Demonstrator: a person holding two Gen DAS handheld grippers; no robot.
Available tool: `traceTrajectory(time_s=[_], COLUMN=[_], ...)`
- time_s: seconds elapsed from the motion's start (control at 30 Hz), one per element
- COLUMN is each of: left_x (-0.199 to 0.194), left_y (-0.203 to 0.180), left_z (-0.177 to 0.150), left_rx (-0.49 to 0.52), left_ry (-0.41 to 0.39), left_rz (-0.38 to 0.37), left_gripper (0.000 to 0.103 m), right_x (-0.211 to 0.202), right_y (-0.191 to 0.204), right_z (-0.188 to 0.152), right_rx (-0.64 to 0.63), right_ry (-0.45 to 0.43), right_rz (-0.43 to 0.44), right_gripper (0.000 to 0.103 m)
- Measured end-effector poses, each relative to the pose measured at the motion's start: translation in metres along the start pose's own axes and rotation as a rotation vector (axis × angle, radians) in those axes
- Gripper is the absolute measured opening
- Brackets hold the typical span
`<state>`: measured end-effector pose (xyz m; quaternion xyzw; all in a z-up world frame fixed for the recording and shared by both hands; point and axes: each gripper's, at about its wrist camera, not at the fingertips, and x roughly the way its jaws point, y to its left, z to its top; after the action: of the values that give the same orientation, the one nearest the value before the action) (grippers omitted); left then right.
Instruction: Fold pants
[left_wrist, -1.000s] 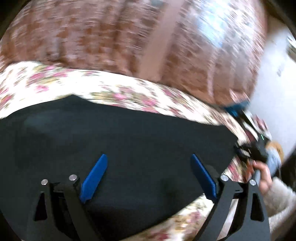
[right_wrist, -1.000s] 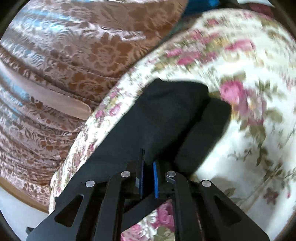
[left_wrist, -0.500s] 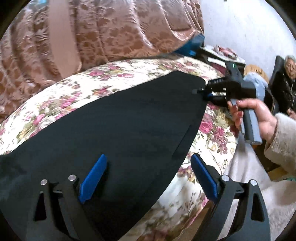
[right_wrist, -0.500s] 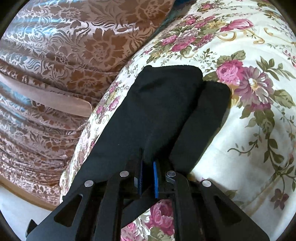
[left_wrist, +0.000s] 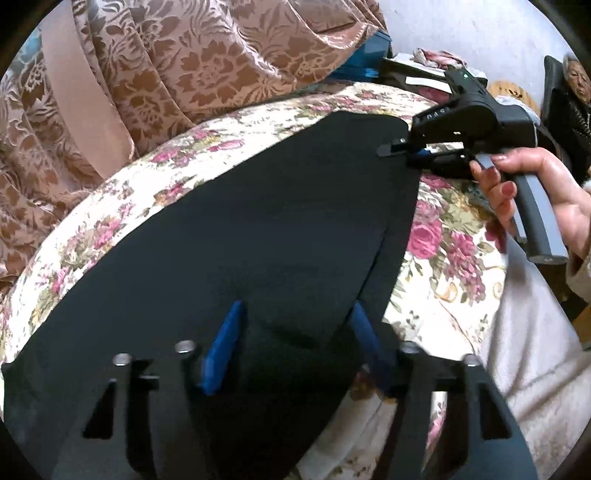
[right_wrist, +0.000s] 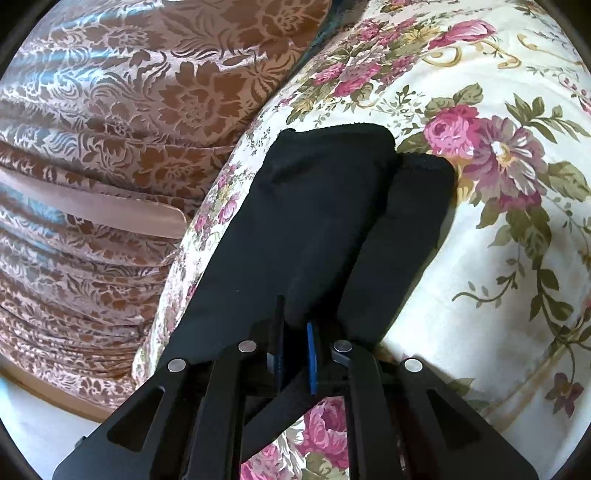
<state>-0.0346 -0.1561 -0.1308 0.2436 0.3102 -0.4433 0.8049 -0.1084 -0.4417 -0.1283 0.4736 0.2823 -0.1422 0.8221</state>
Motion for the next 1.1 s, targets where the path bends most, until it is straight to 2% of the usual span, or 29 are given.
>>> traceTrajectory(time_s=[0.07,0.17,0.3,0.4,0.53,0.57,0.63,0.67,0.7,0.77,0.8,0.83,0.93,0.97,1.0,1.1], left_x=[0.0,-0.007,-0.029,-0.028,-0.014,-0.012,-0.009,-0.01,-0.011,-0.016,-0.02,-0.022,-0.034,-0.039,-0.044,-0.061], left_y=[0.008,0.015,0.0,-0.007,-0.014,-0.014,-0.011,-0.01,-0.009,-0.006,-0.005,-0.005,0.012,0.024,0.034,0.07], left_z=[0.002,0.007,0.017,0.017,0.006,0.004,0.001,0.0,0.0,-0.001,-0.002,-0.003,-0.005,-0.006,-0.008,-0.018], left_rx=[-0.047,-0.09,-0.015,0.024,0.033,0.024,-0.033,-0.051,-0.072,-0.117,-0.13,-0.138,-0.217,-0.267,-0.306,-0.424], left_ry=[-0.006,-0.016,-0.044,-0.005,0.034,0.036,0.038,0.033,0.032,0.031,0.025,0.02,-0.009,-0.03,-0.05,-0.128], left_rz=[-0.012,-0.074,-0.058,-0.048,-0.041,-0.038,-0.068,-0.084,-0.119,-0.212,-0.243,-0.255,-0.249,-0.234,-0.218,-0.133], left_gripper=[0.03,0.008,0.008,0.008,0.009,0.013,0.016,0.022,0.036,0.056,0.063,0.065,0.067,0.069,0.074,0.079], right_x=[0.0,0.0,-0.006,-0.019,-0.024,-0.023,-0.017,-0.014,-0.013,-0.013,-0.014,-0.016,-0.027,-0.034,-0.042,-0.066], right_y=[0.0,0.005,0.013,0.021,0.026,0.023,0.012,0.008,0.004,0.001,0.002,0.003,-0.001,-0.002,-0.002,0.015], right_z=[0.001,0.0,0.001,0.005,0.004,0.003,0.001,0.0,-0.001,-0.002,-0.002,-0.001,0.001,0.002,0.003,0.005], right_rx=[0.001,-0.036,-0.052,-0.077,-0.129,-0.115,-0.074,-0.058,-0.044,-0.038,-0.041,-0.04,0.018,0.043,0.045,-0.041], right_ry=[0.0,-0.02,-0.054,-0.083,-0.075,-0.068,-0.041,-0.034,-0.032,-0.037,-0.04,-0.046,-0.089,-0.118,-0.155,-0.299], right_rz=[0.004,-0.017,-0.017,-0.006,-0.054,-0.061,-0.075,-0.077,-0.07,-0.064,-0.073,-0.086,-0.115,-0.129,-0.149,-0.256], right_gripper=[0.008,0.008,0.008,0.008,0.008,0.008,0.008,0.008,0.008,0.008,0.008,0.008,0.008,0.014,0.014,0.014])
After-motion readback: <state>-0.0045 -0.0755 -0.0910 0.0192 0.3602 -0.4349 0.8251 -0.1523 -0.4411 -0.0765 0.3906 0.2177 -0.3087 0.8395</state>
